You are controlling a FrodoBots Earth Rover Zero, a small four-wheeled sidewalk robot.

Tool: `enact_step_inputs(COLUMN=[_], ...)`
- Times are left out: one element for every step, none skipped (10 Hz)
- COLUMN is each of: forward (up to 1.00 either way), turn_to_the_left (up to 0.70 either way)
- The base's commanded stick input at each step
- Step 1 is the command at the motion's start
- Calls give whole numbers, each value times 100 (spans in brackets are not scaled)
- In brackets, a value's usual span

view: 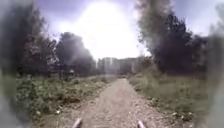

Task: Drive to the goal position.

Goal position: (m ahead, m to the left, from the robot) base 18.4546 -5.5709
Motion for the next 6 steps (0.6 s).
enact_step_inputs(forward=[70, 70, 70, 70, 70, 70], turn_to_the_left=[0, 0, 0, 0, 0, 0])
